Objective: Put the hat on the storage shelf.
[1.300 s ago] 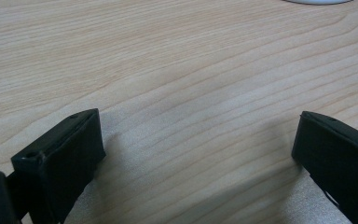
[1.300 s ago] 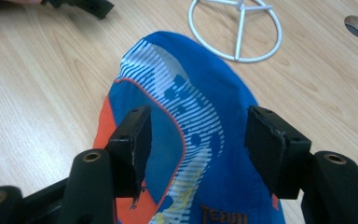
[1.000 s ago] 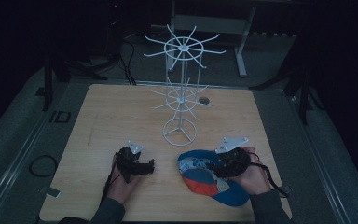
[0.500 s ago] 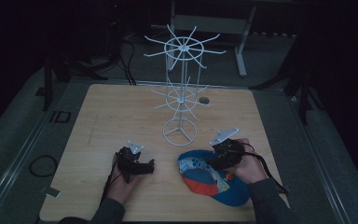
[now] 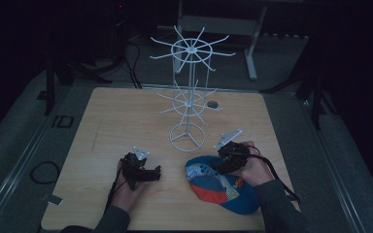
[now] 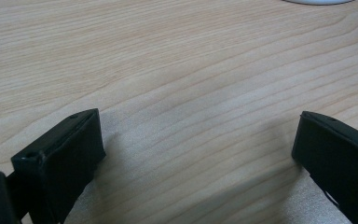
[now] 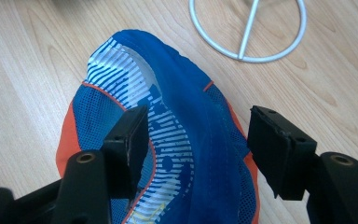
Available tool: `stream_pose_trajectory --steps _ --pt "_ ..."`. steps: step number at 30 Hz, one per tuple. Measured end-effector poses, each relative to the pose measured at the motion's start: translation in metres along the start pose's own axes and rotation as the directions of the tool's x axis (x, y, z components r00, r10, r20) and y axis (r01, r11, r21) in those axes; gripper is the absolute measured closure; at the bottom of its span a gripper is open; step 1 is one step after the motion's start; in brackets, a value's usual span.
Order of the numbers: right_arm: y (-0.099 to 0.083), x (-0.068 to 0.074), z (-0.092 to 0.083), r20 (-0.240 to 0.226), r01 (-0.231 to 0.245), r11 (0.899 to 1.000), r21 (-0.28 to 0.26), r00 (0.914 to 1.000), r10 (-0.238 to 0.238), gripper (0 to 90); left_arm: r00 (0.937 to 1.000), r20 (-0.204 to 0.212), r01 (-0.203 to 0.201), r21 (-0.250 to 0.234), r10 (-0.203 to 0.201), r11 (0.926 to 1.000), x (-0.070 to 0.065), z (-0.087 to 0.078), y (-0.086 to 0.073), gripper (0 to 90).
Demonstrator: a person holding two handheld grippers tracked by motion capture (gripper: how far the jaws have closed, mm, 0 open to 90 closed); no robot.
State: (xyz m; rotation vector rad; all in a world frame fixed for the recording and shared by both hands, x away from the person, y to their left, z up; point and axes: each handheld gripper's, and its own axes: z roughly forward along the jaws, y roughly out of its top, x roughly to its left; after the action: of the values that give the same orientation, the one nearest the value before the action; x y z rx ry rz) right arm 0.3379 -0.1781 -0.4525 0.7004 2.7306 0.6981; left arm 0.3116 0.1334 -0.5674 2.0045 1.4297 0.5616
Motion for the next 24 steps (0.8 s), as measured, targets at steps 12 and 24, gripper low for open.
stream_pose_trajectory --steps 12,24 --pt "0.004 -0.001 0.008 -0.033 0.015 1.0 0.024 0.9994 -0.014 37.8 1.0 -0.001 0.002 -0.002 -0.002 1.0 0.0 0.0 0.0 2.4" --pt "0.015 0.002 0.014 -0.045 0.049 0.998 0.051 0.9979 -0.047 37.5 1.0 -0.001 0.003 -0.004 -0.003 1.0 0.0 0.0 0.0 2.4"
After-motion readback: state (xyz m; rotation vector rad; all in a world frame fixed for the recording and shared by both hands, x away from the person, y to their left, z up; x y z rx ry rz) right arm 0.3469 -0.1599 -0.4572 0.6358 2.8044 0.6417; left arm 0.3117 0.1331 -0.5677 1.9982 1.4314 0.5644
